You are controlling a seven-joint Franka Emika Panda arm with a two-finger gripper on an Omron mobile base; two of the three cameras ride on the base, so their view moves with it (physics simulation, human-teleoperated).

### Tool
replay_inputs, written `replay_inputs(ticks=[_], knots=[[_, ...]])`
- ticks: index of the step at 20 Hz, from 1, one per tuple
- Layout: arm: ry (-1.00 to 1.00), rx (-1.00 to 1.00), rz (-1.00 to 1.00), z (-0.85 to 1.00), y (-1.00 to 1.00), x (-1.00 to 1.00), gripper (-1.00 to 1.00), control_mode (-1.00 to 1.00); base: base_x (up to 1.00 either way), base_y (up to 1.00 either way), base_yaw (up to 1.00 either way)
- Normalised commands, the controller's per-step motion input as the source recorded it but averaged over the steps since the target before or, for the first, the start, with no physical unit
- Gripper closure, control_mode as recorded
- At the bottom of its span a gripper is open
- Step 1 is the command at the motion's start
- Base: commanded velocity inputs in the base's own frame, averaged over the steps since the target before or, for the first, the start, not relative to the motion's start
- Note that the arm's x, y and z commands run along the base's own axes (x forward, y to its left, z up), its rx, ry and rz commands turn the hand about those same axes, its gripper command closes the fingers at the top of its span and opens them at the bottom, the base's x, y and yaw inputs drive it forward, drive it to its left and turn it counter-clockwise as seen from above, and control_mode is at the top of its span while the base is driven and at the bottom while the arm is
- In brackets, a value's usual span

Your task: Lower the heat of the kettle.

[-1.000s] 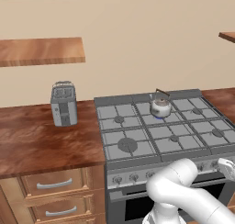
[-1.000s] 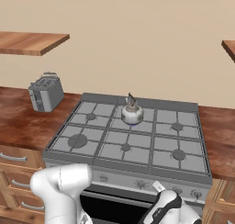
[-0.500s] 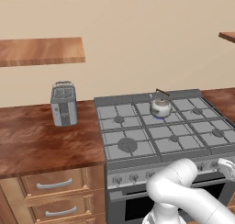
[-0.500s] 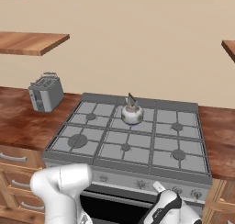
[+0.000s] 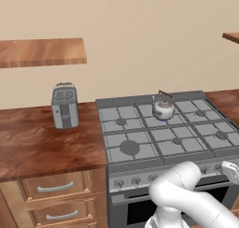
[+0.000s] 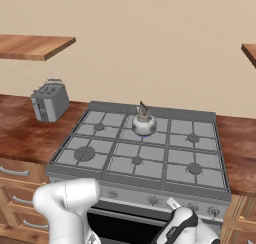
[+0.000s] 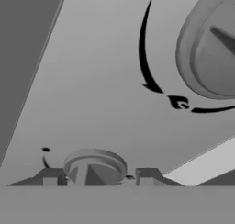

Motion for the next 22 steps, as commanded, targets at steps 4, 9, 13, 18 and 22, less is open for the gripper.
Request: replay_inputs(ticks=[4,9,13,18,22], knots=[[0.09,0.0,-0.02,0.14,0.07,0.1,1.0,-1.0,0.0,0.0,0.0],[0.1,0.0,-0.02,0.08,0.05,0.07,1.0,-1.0,0.0,0.0,0.0],[0.01,0.0,0.0,0.0,0.0,0.0,1.0,-1.0,0.0,0.0,0.0],[0.0,0.0,0.0,0.0,0.0,0.0,1.0,-1.0,0.0,0.0,0.0],[0.0,0.03,-0.04,0.0,0.0,0.0,1.0,-1.0,0.0,0.0,0.0]])
